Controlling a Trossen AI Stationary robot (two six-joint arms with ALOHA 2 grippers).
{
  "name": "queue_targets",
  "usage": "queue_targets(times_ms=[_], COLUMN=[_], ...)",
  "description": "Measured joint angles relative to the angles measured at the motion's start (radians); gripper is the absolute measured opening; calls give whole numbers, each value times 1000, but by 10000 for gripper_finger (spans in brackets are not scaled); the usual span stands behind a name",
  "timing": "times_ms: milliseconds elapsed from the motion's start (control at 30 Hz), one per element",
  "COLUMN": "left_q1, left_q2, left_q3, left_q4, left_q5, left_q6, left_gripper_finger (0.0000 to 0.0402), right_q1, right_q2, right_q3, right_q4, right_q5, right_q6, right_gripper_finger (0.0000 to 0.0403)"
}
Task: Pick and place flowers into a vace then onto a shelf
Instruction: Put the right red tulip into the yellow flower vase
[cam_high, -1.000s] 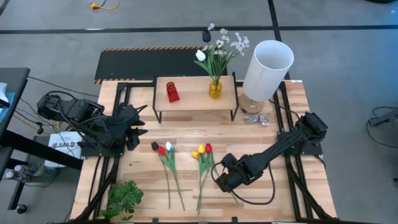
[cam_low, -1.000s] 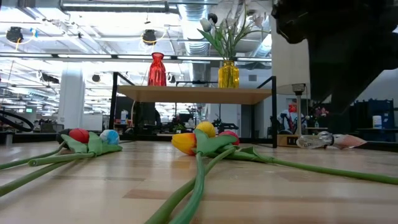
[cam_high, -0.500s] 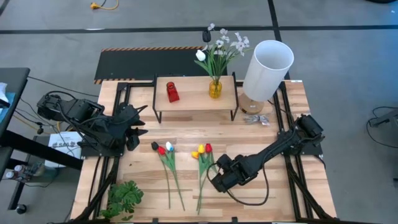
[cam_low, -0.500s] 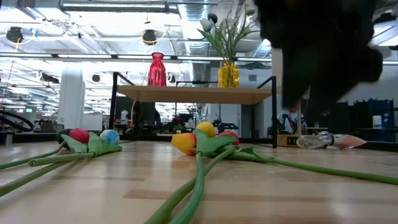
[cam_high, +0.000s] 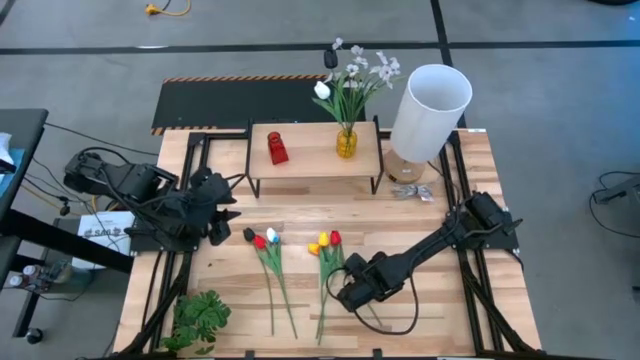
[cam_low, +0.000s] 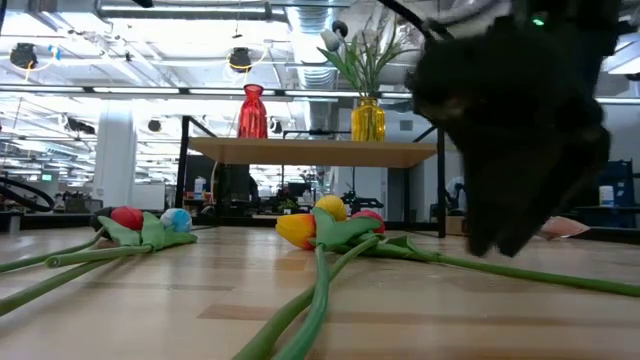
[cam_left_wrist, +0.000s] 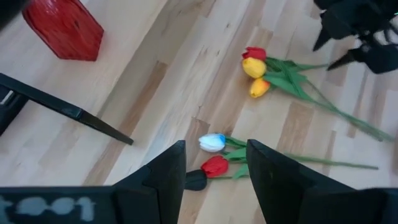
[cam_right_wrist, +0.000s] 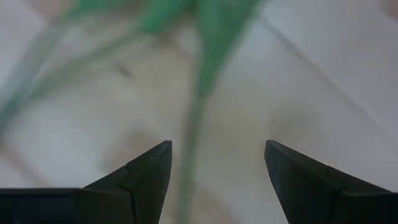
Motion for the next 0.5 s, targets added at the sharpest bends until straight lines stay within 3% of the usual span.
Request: queue_targets(times_ms=[500], left_q1=[0], left_q2=[57], left_q3=[0], left_q4=[-4], left_q5=[0], left_q6=[58], left_gripper_finger=[158], right_q1=[-17], right_q2=[8], right_q3=[-4], right_q4=[-9], right_q5=[12], right_q6=[-52], right_gripper_finger=[249])
